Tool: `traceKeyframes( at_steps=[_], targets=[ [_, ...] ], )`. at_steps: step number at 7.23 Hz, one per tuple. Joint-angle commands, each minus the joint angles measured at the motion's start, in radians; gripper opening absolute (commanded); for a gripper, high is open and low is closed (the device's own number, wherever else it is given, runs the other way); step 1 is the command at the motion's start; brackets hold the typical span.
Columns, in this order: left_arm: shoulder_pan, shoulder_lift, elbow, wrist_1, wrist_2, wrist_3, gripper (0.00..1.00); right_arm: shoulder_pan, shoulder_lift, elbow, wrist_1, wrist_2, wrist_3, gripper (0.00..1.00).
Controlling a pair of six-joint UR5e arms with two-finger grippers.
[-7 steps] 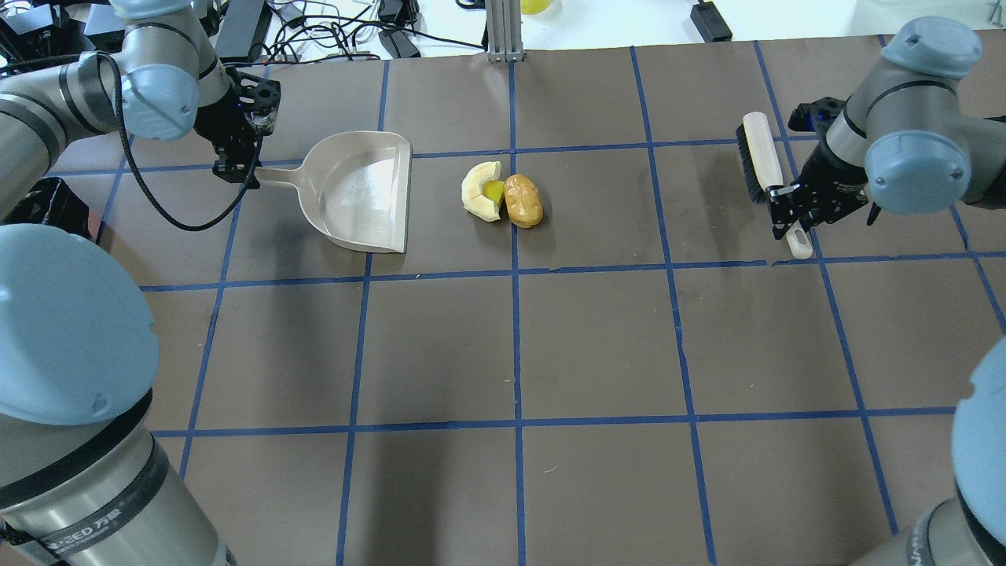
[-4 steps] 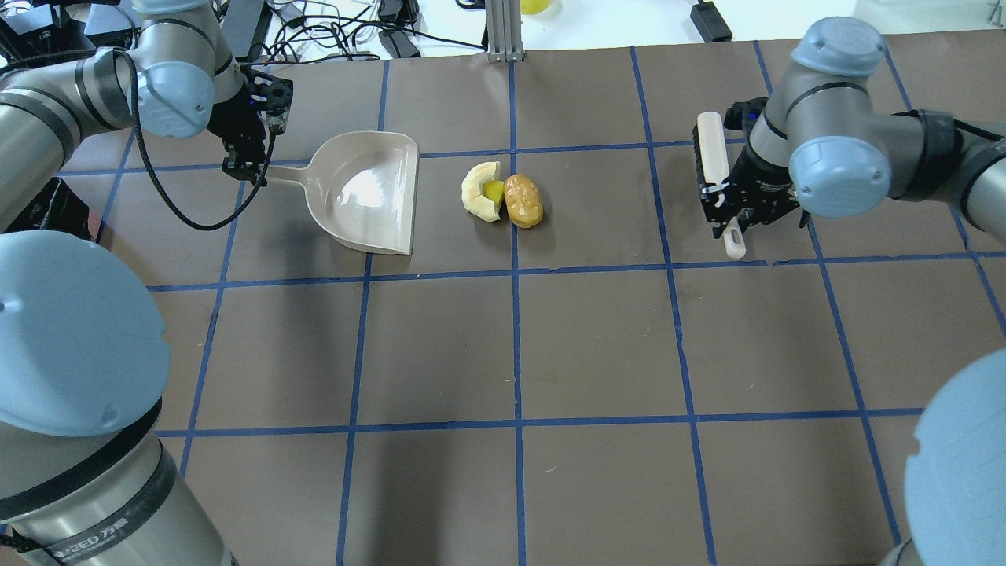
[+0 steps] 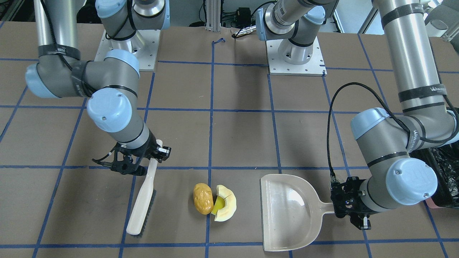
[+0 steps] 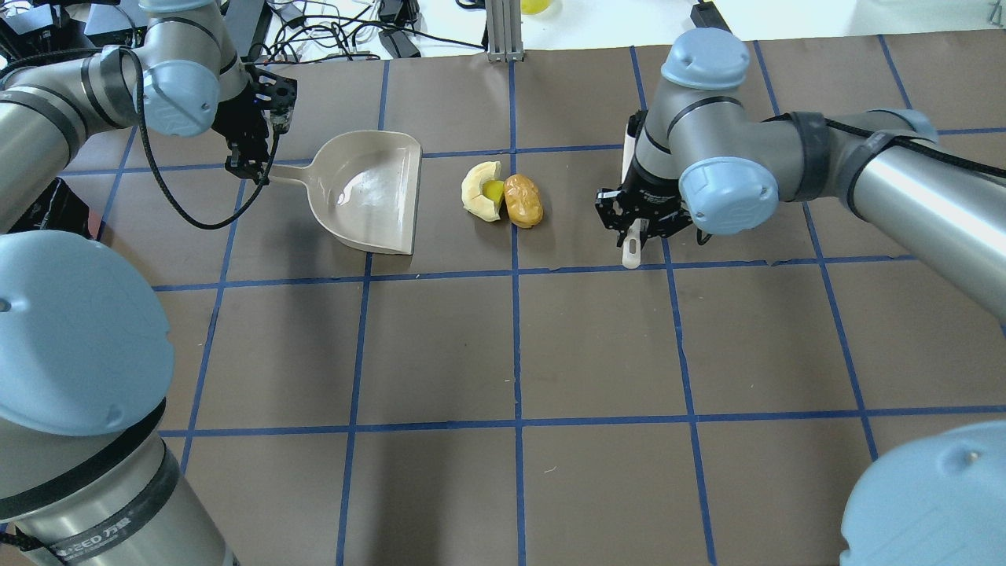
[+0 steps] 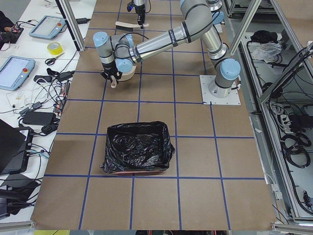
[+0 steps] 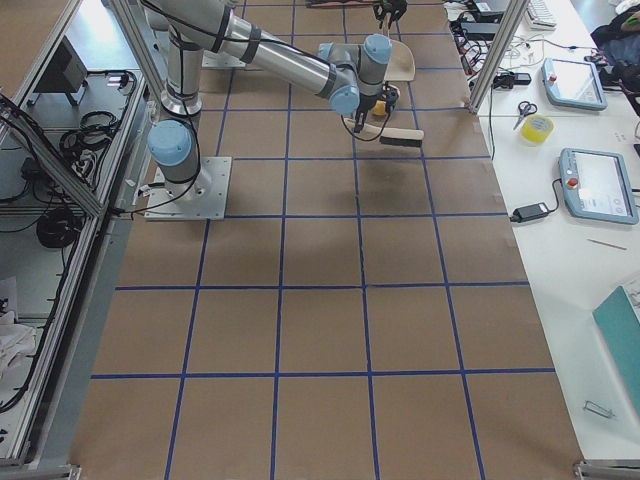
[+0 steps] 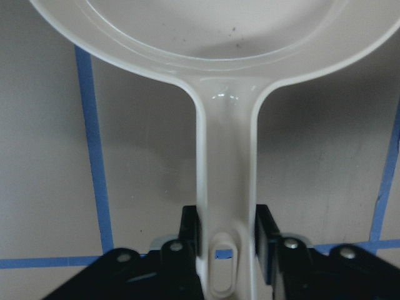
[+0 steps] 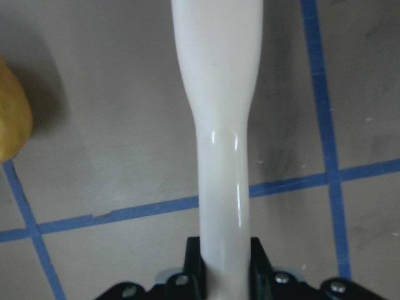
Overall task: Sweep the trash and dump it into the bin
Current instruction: 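Sweep the banana peel and potato into the dustpan with the brush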
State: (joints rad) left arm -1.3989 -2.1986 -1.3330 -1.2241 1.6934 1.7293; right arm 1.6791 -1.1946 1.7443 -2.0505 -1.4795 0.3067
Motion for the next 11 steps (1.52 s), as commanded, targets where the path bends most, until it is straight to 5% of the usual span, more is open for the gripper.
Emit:
traceKeyframes(
  at_steps=[1, 4, 11],
  targets=[
    [0.001, 0.002, 0.003, 0.002, 0.008, 0.007, 0.01, 0.111, 0.019, 0.000, 0.003, 0.002, 0.061, 0.00],
    [0.001, -0.001, 0.003, 0.000, 0.009, 0.009, 0.01, 0.197, 0.058, -0.020, -0.004, 0.002, 0.132, 0.00],
    [0.000, 0.005, -0.008, 0.005, 0.002, 0.009, 0.01, 0.369, 0.300, -0.441, 0.076, 0.056, 0.457, 0.00]
  ],
)
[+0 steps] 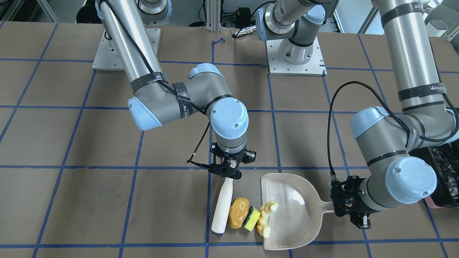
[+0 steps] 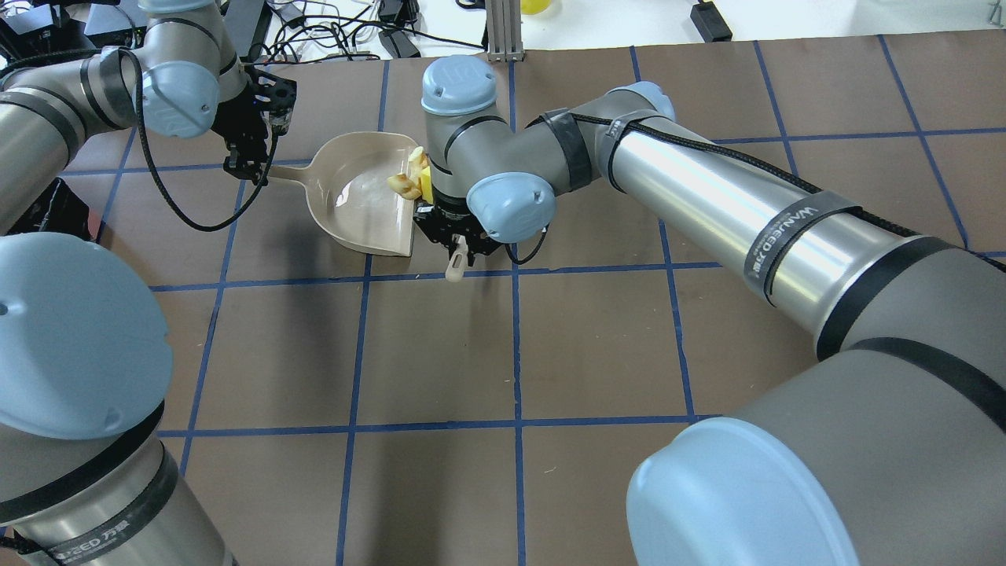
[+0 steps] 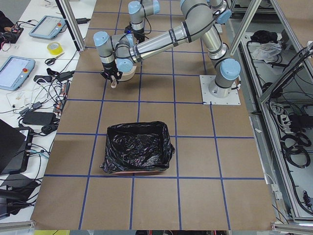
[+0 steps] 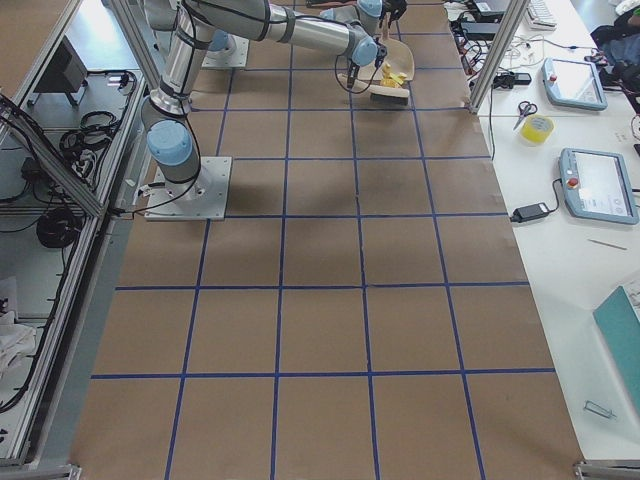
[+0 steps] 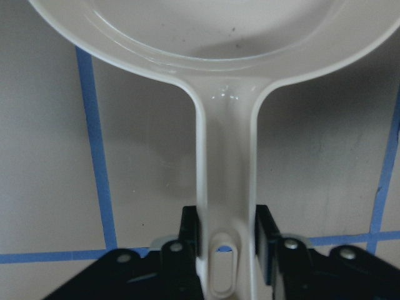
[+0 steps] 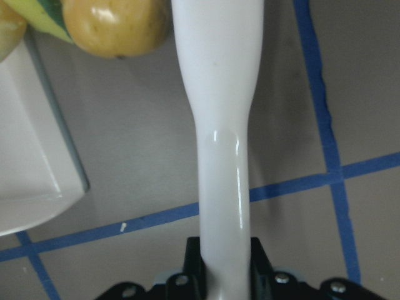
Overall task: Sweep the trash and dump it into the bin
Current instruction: 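Sweep the banana peel and potato into the dustpan with the brush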
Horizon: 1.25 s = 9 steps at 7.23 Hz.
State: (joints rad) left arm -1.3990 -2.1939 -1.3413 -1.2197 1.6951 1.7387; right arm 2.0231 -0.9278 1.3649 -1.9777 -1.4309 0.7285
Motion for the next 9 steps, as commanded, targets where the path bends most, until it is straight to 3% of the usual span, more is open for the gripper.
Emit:
traceKeyframes(
  at_steps=[1, 4, 7, 9],
  targets=[
    [0.000, 0.002, 0.005, -0.001, 0.001, -0.001, 0.01, 0.044, 0.058, -0.094, 0.000, 0.053, 0.070, 0.00],
    [-0.001, -0.003, 0.007, -0.001, 0.000, -0.002, 0.01, 0.097, 0.128, -0.228, -0.007, 0.112, 0.158, 0.00],
    [-0.001, 0.000, 0.008, -0.001, -0.006, -0.002, 0.01, 0.121, 0.141, -0.253, -0.033, 0.151, 0.166, 0.00],
    [-0.001, 0.002, 0.011, -0.001, -0.009, -0.005, 0.01, 0.115, 0.132, -0.241, -0.021, 0.132, 0.158, 0.00]
  ],
)
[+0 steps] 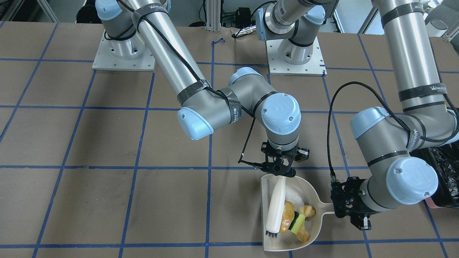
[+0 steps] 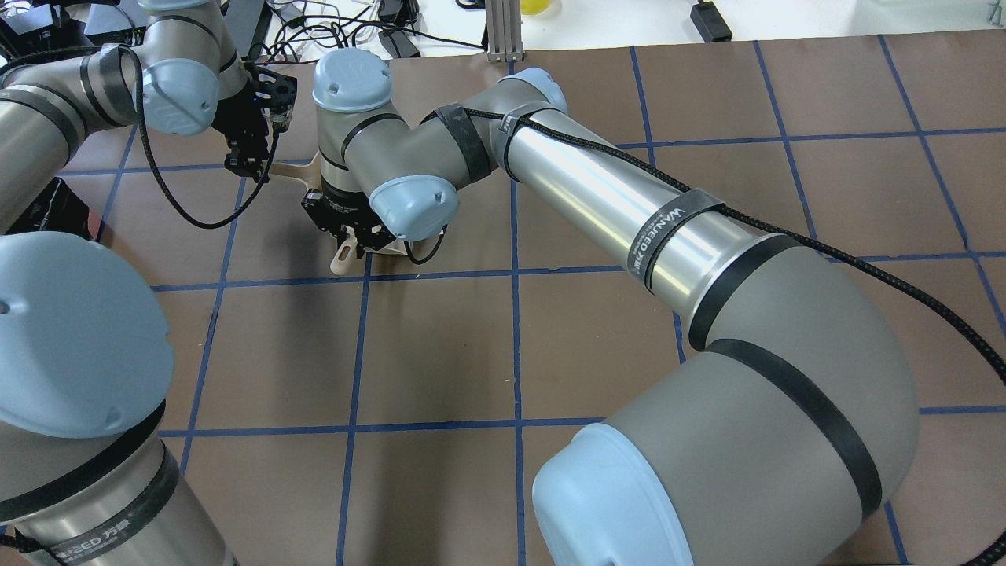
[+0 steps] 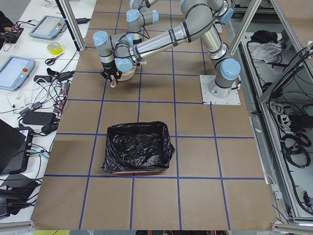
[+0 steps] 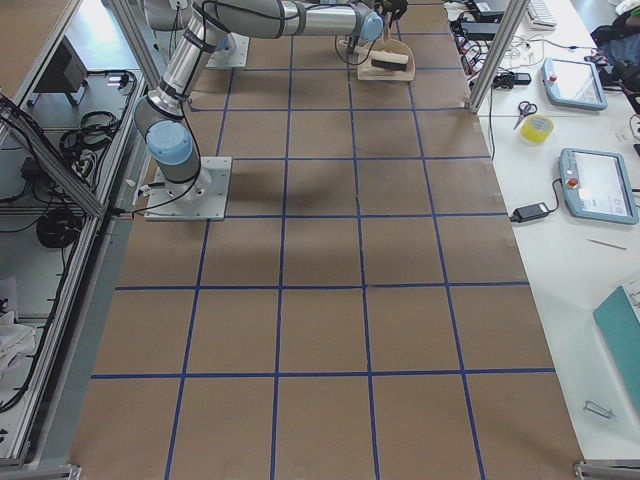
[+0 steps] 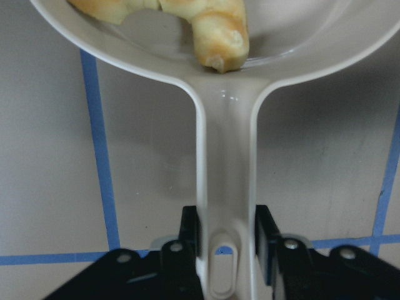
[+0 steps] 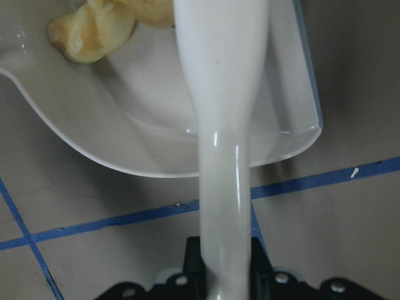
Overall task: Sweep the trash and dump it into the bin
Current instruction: 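Sweep the banana peel and potato into the dustpan with the brush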
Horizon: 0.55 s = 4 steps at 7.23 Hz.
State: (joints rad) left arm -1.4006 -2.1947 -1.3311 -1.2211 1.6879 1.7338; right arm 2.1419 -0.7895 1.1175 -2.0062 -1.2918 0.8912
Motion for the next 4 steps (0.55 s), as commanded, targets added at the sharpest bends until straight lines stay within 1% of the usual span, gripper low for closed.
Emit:
traceKeyframes(
  at_steps=[1, 2, 4],
  targets=[
    [0.002, 0.003, 0.003, -0.002, -0.002, 0.000, 0.01, -0.011, -0.014, 0.010, 0.010, -0.018, 0.002, 0.00],
    [0.002, 0.000, 0.003, 0.000, -0.004, 0.000, 0.01, -0.013, -0.016, 0.024, 0.011, -0.006, 0.005, 0.00],
    [0.002, 0.003, 0.003, 0.000, -0.004, -0.003, 0.01, -0.013, -0.031, 0.089, 0.021, -0.026, 0.002, 0.00]
  ],
)
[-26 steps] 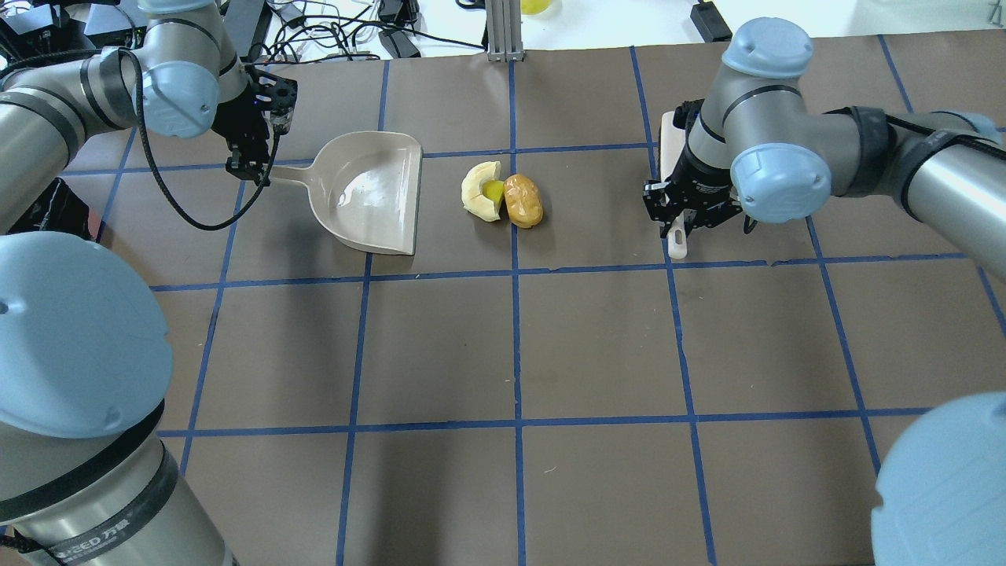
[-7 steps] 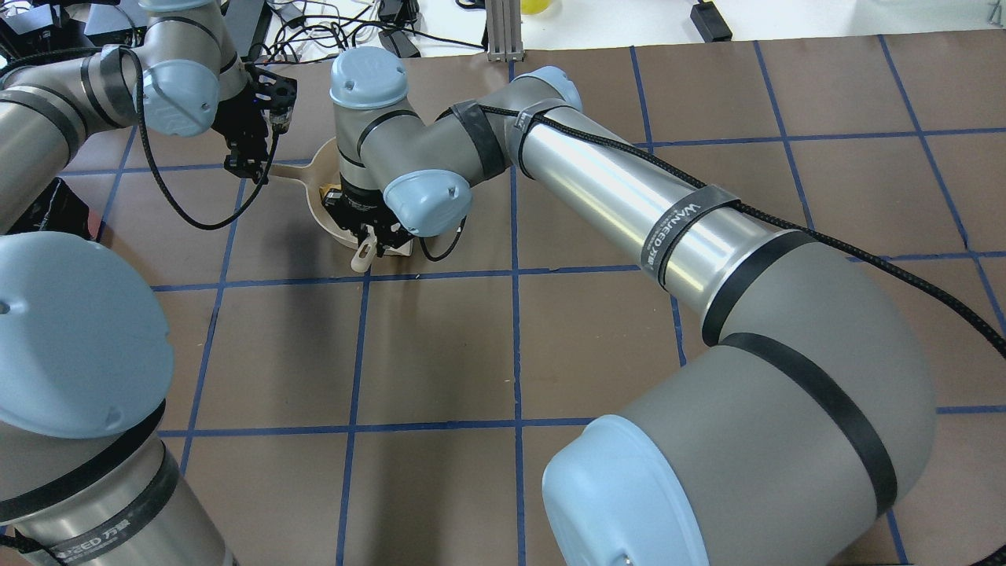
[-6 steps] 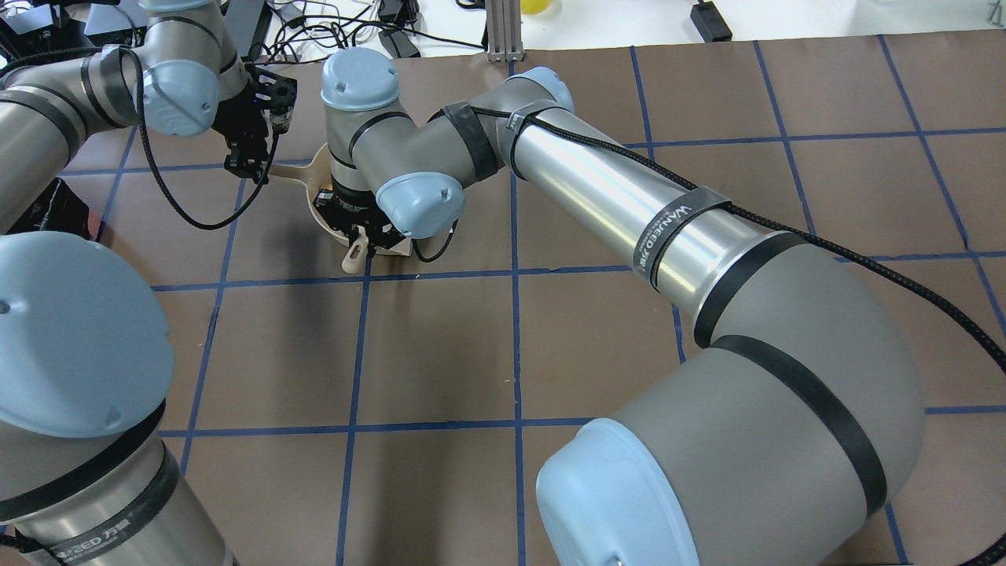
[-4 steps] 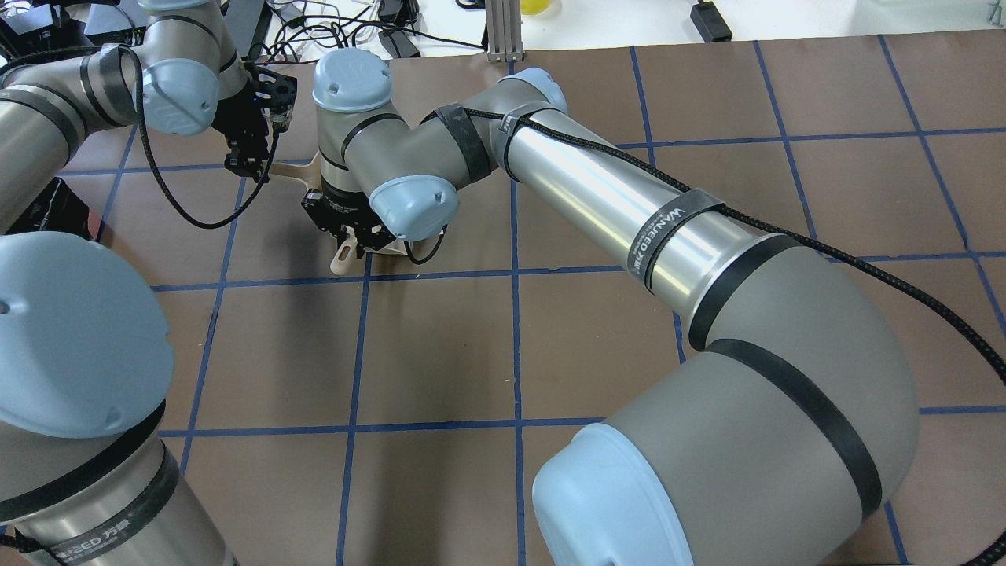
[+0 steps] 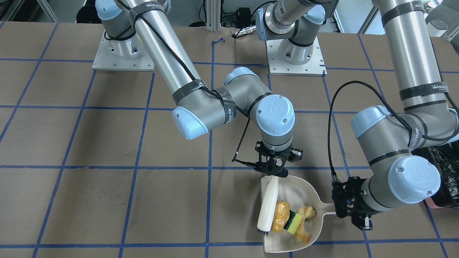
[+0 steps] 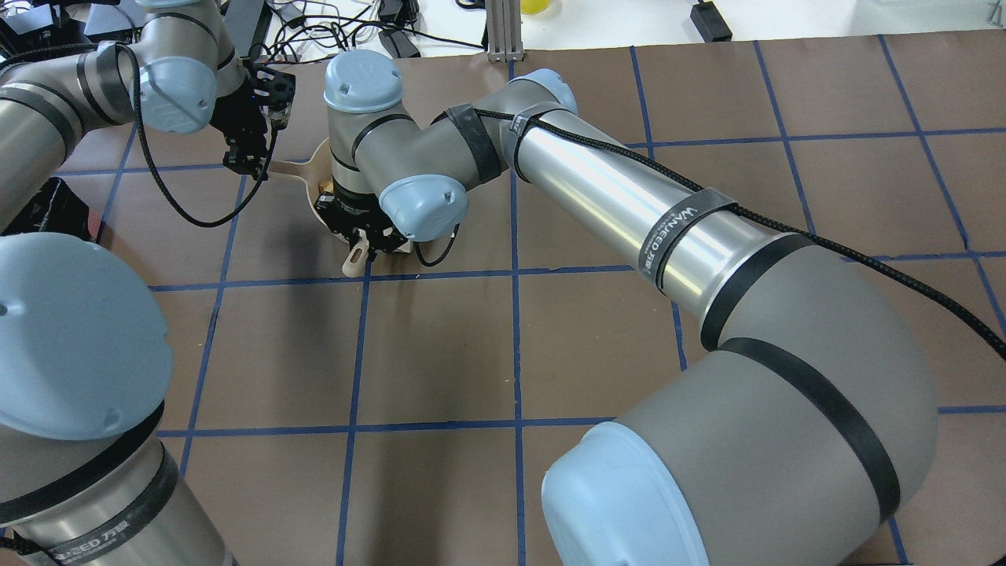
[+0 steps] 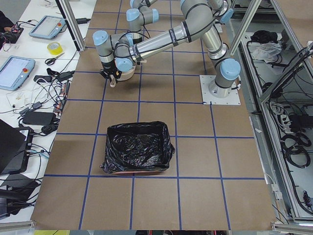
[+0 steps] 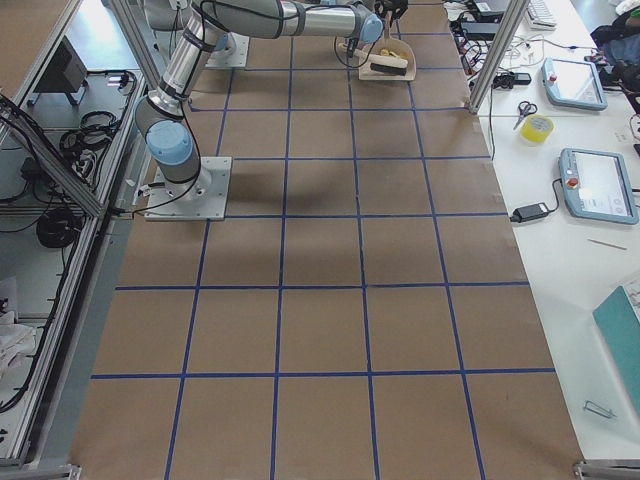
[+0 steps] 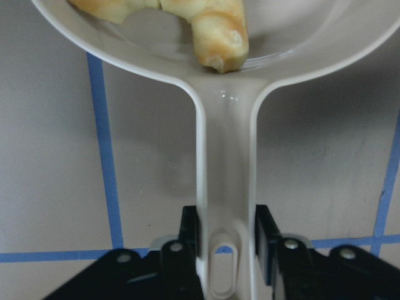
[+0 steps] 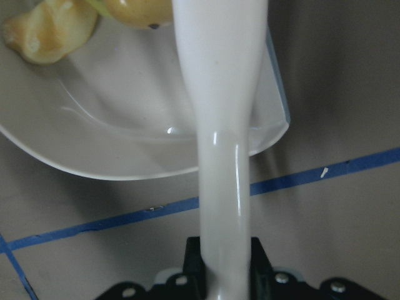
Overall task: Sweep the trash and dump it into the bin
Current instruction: 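Sweep the banana peel and potato into the dustpan with the brush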
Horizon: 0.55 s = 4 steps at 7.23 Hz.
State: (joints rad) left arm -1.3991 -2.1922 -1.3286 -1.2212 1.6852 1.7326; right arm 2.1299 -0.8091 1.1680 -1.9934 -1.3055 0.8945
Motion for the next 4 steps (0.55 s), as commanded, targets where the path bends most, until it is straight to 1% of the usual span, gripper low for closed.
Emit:
traceKeyframes(
  at_steps=[1, 2, 3, 4],
  targets=[
    [-0.001, 0.000, 0.000, -0.001, -0.001, -0.004, 0.01, -0.002, -0.043, 0.074, 0.021, -0.014, -0.003, 0.00],
    [0.000, 0.002, 0.000, -0.001, -0.001, -0.007, 0.01, -0.005, -0.070, 0.097, 0.045, -0.026, -0.005, 0.00],
    [0.000, 0.002, 0.000, -0.001, -0.001, -0.005, 0.01, -0.021, -0.085, 0.098, 0.098, -0.072, -0.009, 0.00],
    [-0.001, 0.005, 0.000, -0.001, -0.001, -0.005, 0.01, -0.037, -0.111, 0.099, 0.144, -0.092, -0.015, 0.00]
  ],
)
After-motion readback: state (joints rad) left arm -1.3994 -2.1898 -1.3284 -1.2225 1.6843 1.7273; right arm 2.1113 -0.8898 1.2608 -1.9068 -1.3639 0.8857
